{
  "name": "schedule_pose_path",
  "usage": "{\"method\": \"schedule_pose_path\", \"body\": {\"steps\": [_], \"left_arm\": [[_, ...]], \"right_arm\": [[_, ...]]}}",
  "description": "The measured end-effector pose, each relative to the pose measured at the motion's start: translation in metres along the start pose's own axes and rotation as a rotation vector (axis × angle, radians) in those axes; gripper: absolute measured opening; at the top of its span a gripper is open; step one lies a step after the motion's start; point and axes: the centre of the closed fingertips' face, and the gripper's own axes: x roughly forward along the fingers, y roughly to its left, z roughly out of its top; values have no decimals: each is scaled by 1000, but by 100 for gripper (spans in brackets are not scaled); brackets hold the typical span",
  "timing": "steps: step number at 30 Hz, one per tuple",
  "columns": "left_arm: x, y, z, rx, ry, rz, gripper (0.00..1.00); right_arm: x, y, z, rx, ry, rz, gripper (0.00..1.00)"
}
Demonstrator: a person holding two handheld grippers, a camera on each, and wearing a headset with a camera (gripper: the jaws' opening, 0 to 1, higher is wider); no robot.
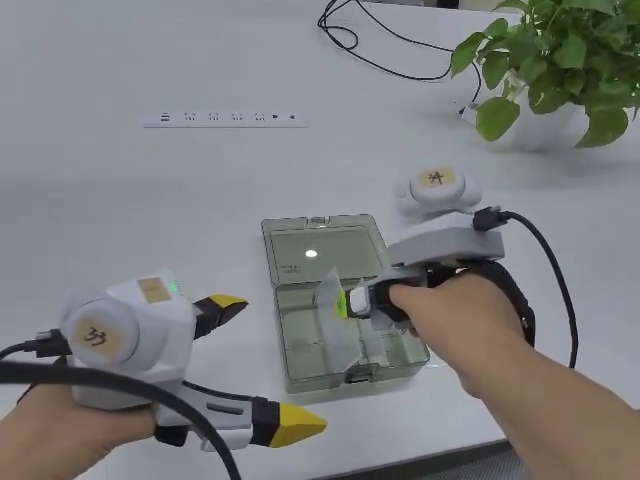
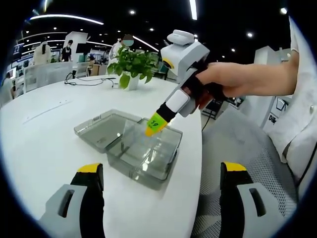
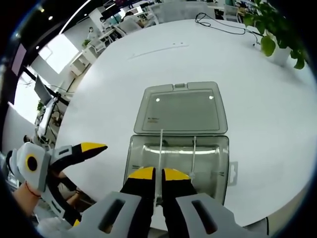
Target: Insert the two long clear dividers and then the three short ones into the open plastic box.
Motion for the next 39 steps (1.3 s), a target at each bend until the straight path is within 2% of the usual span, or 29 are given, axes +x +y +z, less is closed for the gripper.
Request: {"method": "schedule_pose_path", "body": {"steps": [10,20,39], "left_arm": [[1,0,1,-4,0,-2,100],[2,0,0,-8,0,-4,100],[2,0,-4,-14,6,-6,100]], "right_arm": [[0,5,-2,7,-2,2,5],[0,-2,-3,3,-2,-12,5],[2,-1,-2,-11,-12,-18,5]]}}
